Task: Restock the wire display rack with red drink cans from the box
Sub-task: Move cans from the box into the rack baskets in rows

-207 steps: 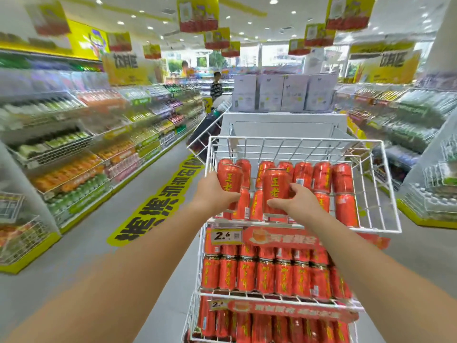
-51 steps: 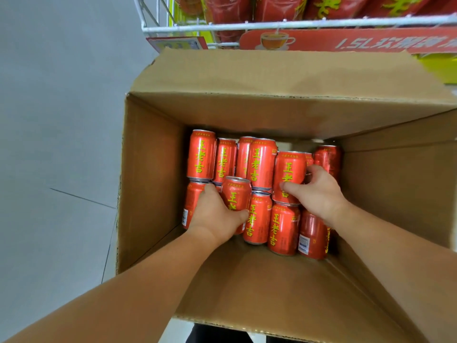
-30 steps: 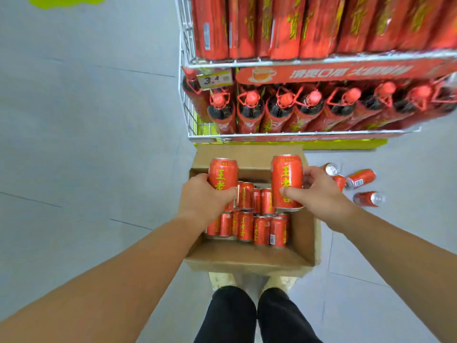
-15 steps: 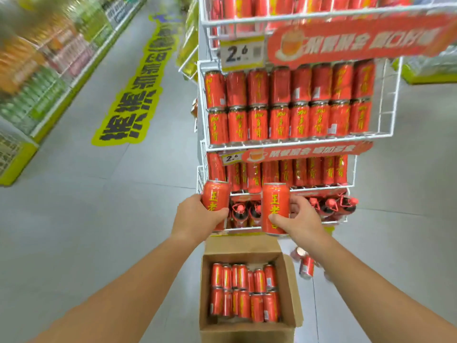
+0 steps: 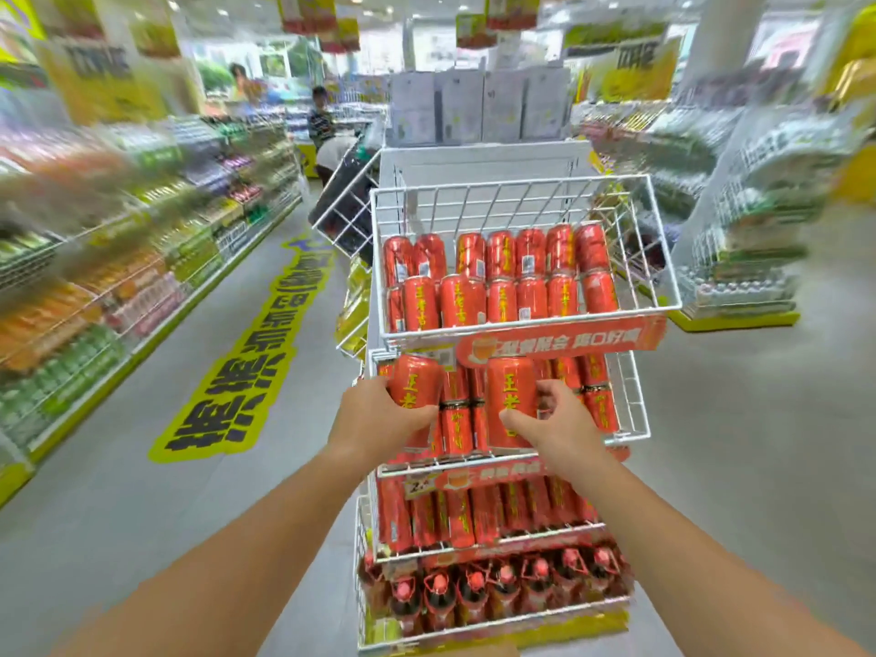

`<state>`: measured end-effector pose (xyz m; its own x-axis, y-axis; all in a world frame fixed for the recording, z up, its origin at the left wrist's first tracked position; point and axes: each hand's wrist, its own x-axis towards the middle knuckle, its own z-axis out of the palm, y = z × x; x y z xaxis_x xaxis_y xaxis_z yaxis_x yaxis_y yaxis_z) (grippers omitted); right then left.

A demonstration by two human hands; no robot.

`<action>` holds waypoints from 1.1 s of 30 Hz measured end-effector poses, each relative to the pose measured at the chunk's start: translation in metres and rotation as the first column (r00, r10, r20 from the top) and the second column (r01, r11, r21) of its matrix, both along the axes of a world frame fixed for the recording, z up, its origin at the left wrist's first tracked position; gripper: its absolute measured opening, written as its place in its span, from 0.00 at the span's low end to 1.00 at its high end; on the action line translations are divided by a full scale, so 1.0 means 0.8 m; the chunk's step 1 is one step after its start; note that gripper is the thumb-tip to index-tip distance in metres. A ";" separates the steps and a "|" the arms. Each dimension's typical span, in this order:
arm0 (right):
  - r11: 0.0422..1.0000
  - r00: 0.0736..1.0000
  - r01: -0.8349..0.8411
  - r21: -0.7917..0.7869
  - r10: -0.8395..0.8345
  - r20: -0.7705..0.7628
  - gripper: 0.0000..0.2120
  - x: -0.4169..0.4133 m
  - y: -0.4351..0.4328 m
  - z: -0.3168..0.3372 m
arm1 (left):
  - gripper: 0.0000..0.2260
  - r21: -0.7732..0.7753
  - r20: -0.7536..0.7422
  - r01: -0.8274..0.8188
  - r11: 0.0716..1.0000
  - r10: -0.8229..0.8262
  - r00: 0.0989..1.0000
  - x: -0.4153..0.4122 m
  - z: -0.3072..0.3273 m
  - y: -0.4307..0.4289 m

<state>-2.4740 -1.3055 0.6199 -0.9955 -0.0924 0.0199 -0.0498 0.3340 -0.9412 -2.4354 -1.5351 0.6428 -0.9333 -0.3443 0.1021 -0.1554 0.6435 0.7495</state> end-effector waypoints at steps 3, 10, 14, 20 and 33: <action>1.000 0.999 -0.017 -0.006 0.016 -0.051 0.21 -0.034 0.008 0.035 | 0.10 -0.012 -0.060 0.004 1.000 -0.005 0.998 -0.029 0.040 0.014; 0.993 0.983 -0.107 0.048 0.113 -0.147 0.24 -0.133 0.033 0.091 | 0.12 0.032 -0.159 -0.054 0.998 0.059 0.985 -0.113 0.102 0.054; 0.984 0.973 -0.172 0.043 0.176 -0.147 0.22 -0.205 0.050 0.109 | 0.11 0.083 -0.175 -0.083 0.993 0.096 0.980 -0.172 0.117 0.080; 0.968 0.964 -0.235 0.090 0.244 -0.109 0.21 -0.300 0.078 0.113 | 0.15 0.070 -0.116 -0.172 0.983 0.179 0.977 -0.258 0.111 0.117; 0.955 0.957 -0.277 0.106 0.264 0.121 0.14 -0.398 0.076 0.052 | 0.16 -0.086 0.093 -0.283 0.955 0.290 0.952 -0.330 0.063 0.158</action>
<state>-2.7926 -1.2447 0.6612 -0.9287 -0.3541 -0.1103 -0.0581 0.4325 -0.8998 -2.6992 -1.4089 0.6930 -0.8032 -0.5941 0.0439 -0.4153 0.6113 0.6737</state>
